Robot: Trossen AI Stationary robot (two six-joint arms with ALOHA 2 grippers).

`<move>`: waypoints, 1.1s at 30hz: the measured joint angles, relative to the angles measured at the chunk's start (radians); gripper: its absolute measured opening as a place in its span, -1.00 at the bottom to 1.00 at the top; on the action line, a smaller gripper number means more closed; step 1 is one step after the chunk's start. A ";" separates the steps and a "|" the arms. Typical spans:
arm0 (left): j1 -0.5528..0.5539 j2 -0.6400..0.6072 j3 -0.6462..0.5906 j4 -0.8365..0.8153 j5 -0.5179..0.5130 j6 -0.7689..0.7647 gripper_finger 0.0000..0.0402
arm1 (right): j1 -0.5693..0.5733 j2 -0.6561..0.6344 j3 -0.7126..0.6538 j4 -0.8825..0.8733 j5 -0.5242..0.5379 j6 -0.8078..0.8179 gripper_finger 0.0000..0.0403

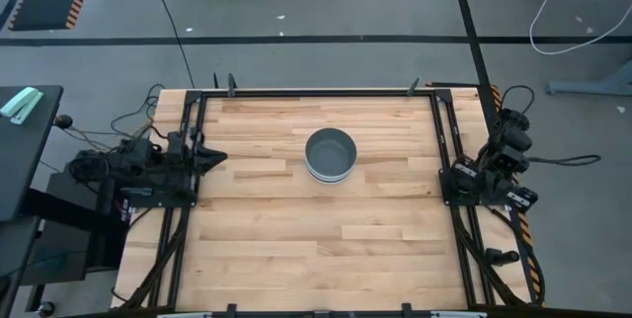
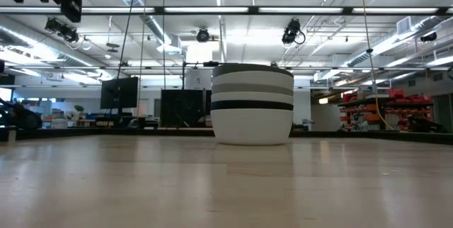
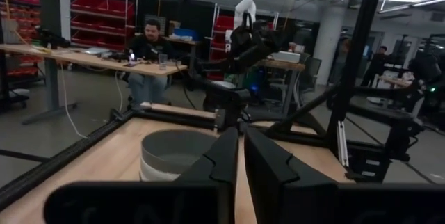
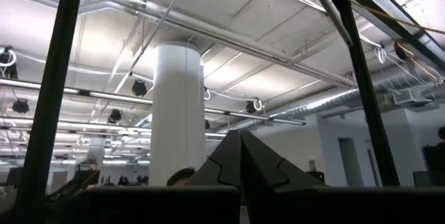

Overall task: Nest bowls inside each other
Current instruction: Return to Home Position

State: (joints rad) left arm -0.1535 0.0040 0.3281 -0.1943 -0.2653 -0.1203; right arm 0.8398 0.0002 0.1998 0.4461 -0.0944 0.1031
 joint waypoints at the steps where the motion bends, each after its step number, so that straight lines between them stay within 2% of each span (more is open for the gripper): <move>1: 0.000 0.000 -0.021 0.021 0.001 -0.001 -0.84 | 0.000 0.000 -0.009 0.011 0.000 0.006 -0.96; 6: 0.000 0.001 -0.108 0.134 0.006 -0.002 -0.88 | 0.000 0.000 -0.031 0.044 0.000 0.010 -0.96; 12: 0.000 0.001 -0.142 0.140 0.009 -0.032 -0.86 | 0.000 0.000 -0.106 0.109 0.057 0.050 -0.96; 17: 0.000 0.002 -0.141 0.143 0.010 -0.045 -0.82 | 0.000 0.000 -0.172 0.184 0.060 0.055 -0.96; 25: -0.001 0.002 -0.141 0.136 0.010 -0.048 -0.87 | 0.000 0.000 -0.173 0.170 0.057 0.052 -0.96; 33: -0.001 0.001 -0.206 0.197 0.009 -0.053 -0.85 | 0.000 0.000 -0.174 0.146 0.068 0.055 -0.96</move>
State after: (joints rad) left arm -0.1547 0.0048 0.1224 0.0028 -0.2559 -0.1730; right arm 0.8395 -0.0002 0.0261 0.5919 -0.0268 0.1577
